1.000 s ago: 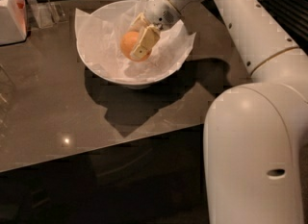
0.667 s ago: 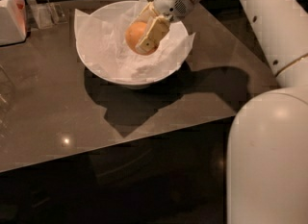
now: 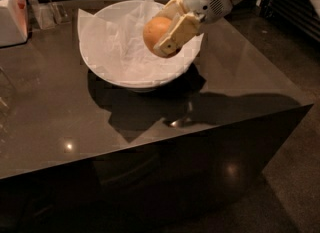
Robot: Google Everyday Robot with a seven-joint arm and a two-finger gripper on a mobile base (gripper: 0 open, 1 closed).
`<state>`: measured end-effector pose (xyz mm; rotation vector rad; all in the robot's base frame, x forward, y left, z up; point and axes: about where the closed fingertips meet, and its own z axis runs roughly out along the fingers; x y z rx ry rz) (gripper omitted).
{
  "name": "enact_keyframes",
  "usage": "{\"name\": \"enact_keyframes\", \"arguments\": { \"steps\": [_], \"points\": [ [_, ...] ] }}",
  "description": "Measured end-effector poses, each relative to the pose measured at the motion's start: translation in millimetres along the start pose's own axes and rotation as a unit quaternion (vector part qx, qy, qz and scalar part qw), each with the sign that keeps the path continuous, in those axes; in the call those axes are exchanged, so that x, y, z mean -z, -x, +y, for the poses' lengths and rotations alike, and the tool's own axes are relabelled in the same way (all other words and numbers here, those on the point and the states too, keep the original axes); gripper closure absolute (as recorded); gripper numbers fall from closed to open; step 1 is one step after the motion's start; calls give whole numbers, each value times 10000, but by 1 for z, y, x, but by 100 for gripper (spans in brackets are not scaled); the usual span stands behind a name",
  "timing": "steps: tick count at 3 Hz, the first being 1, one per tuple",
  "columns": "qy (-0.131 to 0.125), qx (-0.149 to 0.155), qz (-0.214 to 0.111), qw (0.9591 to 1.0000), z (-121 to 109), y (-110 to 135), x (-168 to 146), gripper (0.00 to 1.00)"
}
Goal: Pick orange from white bowl
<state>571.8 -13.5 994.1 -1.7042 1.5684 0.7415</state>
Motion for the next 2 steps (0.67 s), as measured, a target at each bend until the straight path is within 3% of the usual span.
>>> {"name": "enact_keyframes", "arguments": {
  "steps": [1, 2],
  "points": [
    [-226, -174, -100, 9995, 19, -6, 14, 100],
    [-238, -217, -85, 9994, 21, -10, 15, 100]
  ]
}}
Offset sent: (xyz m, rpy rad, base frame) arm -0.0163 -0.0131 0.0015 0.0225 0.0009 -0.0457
